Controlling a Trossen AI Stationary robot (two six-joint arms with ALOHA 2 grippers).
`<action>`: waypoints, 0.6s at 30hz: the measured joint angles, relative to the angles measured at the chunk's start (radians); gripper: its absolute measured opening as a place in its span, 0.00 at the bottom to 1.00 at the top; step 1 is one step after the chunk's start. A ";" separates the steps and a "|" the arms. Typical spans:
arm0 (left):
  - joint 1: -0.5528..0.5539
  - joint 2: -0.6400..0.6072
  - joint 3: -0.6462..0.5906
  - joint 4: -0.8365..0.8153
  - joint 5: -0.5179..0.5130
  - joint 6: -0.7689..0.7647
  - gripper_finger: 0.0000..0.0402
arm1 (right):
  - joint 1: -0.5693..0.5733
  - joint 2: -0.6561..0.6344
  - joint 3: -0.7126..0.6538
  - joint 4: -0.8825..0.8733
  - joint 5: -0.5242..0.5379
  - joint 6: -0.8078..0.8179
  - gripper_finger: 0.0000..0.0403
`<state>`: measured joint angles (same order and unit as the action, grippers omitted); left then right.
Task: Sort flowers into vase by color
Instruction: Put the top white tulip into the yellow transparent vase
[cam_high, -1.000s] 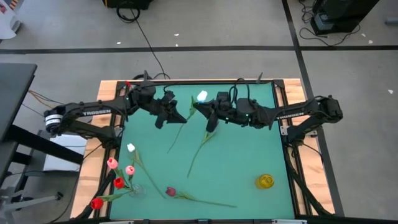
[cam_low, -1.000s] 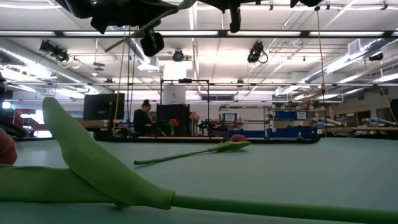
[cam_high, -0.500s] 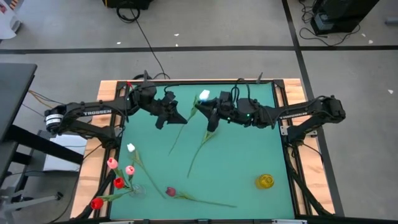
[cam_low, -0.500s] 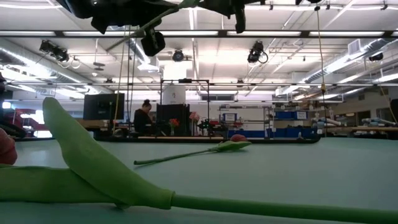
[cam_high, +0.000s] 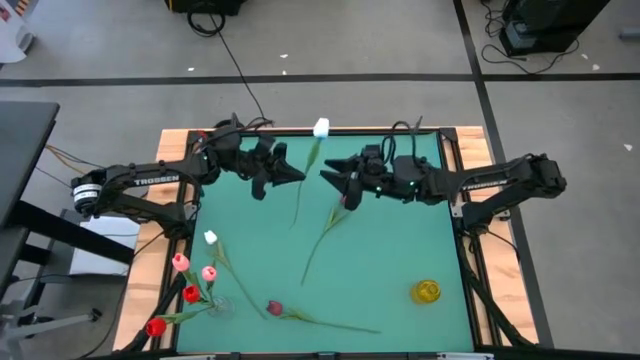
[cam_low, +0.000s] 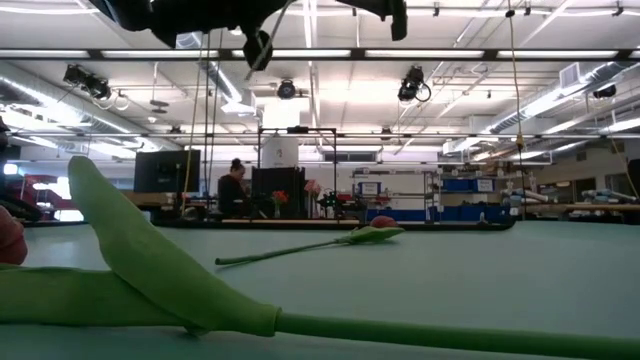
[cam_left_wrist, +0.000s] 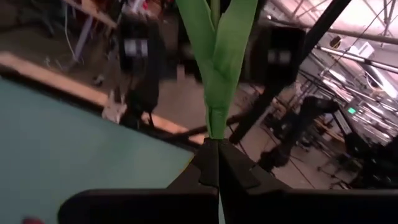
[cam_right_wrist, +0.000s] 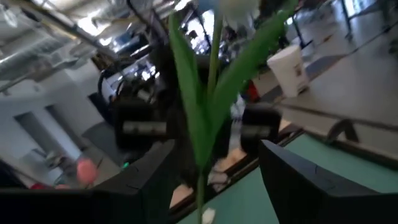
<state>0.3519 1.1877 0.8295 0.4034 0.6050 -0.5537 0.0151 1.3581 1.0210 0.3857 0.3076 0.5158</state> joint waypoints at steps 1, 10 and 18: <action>0.000 0.000 0.000 0.012 -0.011 0.001 0.00 | 0.004 0.010 0.000 0.003 -0.007 0.005 0.57; -0.058 0.036 0.000 0.065 -0.066 0.093 0.00 | -0.002 0.065 0.000 0.072 -0.042 0.010 0.57; -0.093 0.094 0.001 0.128 -0.088 0.097 0.00 | -0.016 0.064 0.000 0.083 -0.112 -0.028 0.41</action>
<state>0.2588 1.2816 0.8303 0.5309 0.5166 -0.4569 -0.0006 1.4220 1.0210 0.4690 0.1955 0.4879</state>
